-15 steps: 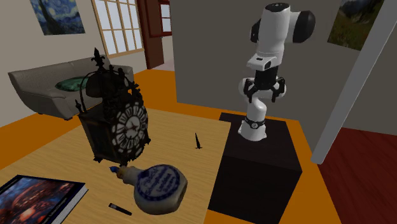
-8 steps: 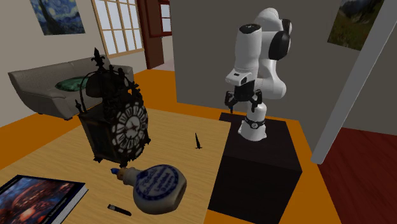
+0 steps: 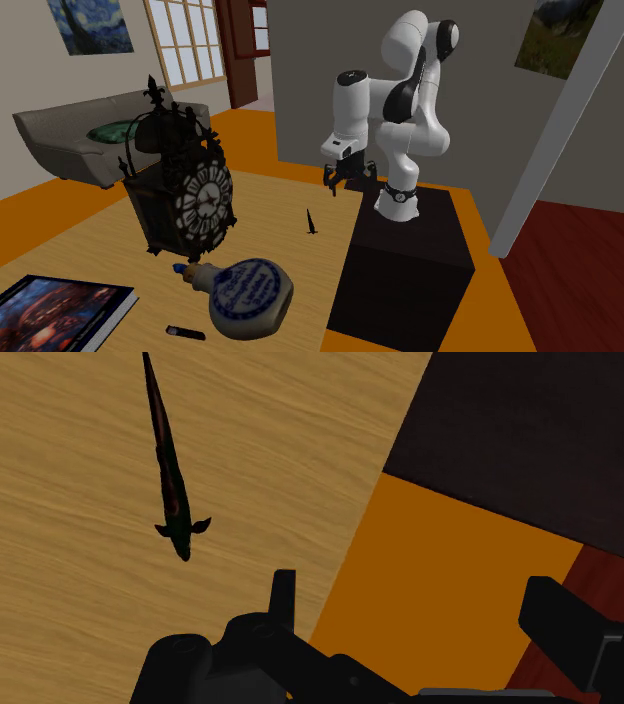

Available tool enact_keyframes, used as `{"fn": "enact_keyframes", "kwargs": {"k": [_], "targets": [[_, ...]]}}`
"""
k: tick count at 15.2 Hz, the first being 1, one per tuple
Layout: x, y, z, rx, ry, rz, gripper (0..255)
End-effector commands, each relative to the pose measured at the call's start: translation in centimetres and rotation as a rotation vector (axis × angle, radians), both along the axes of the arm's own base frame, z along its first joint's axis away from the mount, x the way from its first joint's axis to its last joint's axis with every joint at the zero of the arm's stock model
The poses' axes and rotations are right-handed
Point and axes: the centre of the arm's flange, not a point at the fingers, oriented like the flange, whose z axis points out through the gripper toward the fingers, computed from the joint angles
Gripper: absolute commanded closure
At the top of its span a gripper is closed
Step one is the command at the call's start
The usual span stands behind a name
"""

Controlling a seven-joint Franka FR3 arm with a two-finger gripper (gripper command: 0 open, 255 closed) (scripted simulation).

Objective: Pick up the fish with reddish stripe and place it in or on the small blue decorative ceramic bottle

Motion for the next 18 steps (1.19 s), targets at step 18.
{"fn": "enact_keyframes", "kwargs": {"k": [18], "targets": [[2.3,-11.2,-12.8,-0.002,-0.017,0.091,0]]}}
